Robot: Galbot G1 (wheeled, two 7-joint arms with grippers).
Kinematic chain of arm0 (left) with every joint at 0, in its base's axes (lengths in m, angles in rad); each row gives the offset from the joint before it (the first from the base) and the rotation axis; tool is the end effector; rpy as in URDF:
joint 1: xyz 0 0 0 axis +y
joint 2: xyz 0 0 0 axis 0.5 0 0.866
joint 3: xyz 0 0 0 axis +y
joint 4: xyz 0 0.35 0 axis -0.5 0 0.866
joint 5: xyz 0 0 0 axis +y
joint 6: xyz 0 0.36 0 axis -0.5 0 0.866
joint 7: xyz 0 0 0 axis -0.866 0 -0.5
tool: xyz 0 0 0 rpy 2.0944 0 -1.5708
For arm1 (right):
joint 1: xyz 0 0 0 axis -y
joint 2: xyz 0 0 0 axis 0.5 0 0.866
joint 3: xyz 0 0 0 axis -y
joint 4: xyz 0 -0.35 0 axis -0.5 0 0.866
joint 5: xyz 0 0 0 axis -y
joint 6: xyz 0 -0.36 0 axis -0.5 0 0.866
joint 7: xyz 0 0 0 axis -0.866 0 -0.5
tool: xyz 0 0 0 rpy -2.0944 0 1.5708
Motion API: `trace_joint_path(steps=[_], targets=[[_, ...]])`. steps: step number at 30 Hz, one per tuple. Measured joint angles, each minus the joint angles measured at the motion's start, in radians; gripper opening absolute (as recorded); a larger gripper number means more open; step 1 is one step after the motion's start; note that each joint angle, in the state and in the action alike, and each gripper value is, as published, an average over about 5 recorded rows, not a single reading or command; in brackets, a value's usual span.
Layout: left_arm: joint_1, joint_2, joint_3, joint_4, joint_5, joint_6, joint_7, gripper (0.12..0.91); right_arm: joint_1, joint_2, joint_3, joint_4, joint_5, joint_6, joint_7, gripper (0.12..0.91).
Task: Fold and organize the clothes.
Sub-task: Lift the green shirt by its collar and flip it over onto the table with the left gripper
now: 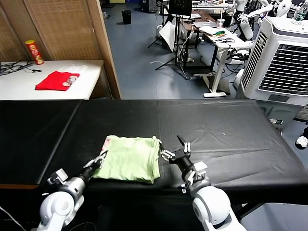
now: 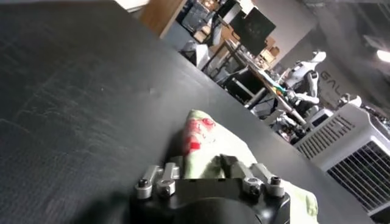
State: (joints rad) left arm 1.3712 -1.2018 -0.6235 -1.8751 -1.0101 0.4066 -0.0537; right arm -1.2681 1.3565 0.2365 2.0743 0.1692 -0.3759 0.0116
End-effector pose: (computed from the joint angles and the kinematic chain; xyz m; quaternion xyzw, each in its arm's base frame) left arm 0.2560 0.1193 -0.3112 -0.0457 -0.9318 0.2958 0.2052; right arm 0.2532 0.0497 -0.2529 0.1778 -0.9811 0.0006 0.0759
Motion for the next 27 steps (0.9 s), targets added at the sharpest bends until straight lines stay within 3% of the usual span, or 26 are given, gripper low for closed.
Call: trace_joint_path(steps=[2,4,11,23,27], targets=[[0.002,0.003,0.001,-0.009,0.039,-0.005,-0.007,0.163,-0.006,0.003,0.006,0.004,-0.005,-0.002,0.003,0.798],[0.005,0.01,0.0,-0.021,0.089,-0.007,-0.017,0.148,-0.012,0.007,0.013,0.007,-0.013,-0.005,0.007,0.798],[0.013,0.075,-0.033,-0.074,0.298,-0.004,-0.045,0.149,-0.042,0.014,0.045,0.009,-0.044,-0.009,0.019,0.798],[0.052,0.369,-0.199,-0.125,0.523,-0.011,-0.078,0.149,-0.058,0.016,0.067,0.006,-0.055,-0.004,0.022,0.798],[0.06,0.412,-0.224,-0.163,0.603,-0.012,-0.09,0.149,-0.065,0.018,0.067,0.004,-0.058,-0.001,0.021,0.798]])
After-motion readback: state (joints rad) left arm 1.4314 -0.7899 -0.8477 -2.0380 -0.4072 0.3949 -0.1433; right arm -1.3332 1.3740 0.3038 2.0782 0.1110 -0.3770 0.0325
